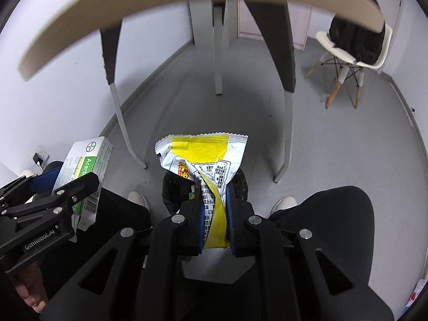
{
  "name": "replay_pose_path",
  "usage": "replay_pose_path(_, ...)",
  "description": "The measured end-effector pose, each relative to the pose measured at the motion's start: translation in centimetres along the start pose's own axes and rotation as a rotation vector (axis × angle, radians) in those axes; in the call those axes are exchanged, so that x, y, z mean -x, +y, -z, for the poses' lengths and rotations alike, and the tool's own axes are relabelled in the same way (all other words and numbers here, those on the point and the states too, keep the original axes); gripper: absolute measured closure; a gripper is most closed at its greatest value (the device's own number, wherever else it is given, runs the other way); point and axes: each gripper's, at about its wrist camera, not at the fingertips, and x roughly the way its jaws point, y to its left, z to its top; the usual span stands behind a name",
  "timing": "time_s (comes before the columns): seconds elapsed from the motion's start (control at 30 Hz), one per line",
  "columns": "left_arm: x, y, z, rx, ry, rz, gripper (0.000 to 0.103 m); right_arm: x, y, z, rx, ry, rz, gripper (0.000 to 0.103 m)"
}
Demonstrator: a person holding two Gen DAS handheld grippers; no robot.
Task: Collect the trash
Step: 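Carry the box and wrapper down under the table toward the black bin, then open the right tool to drop the wrapper into the bin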
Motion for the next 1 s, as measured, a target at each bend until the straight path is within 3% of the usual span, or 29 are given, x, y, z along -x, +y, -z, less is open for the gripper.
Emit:
replay_pose_path(0.17,-3.2,0.6,-1.4,0.012,0.025,-0.011,0.039,-3.8,-0.1,-1.6,-0.003,0.046,0.001,0.09)
replay_pose_path(0.27,-3.6,0.6,-1.7,-0.016,-0.074,0.002,0.04,-6.3,-0.1,-2.4,-0.004,0.076,0.003,0.09)
replay_pose_path(0.33,-3.7,0.5,-1.7,-0.054,-0.126,-0.028,0.039,-8.3,0.0,-2.8,-0.008,0.103,0.002,0.09)
replay_pose_path(0.37,-4.4,0.2,-1.9,-0.084,-0.099,-0.083,0.039,-9.3,0.0,-3.0,-0.011,0.115,0.001,0.09)
replay_pose_path(0.4,-4.9,0.1,-2.1,-0.086,-0.073,-0.088,0.039,-9.9,0.1,-3.1,-0.011,0.12,-0.002,0.09)
replay_pose_path(0.63,-10.5,1.1,-2.2,-0.028,0.059,-0.051,0.039,-14.2,0.3,-3.0,-0.007,0.165,-0.009,0.09)
replay_pose_path(1.0,-14.8,1.8,-3.1,-0.012,0.082,-0.068,0.039,-19.1,-0.6,-3.6,-0.03,0.217,-0.007,0.089)
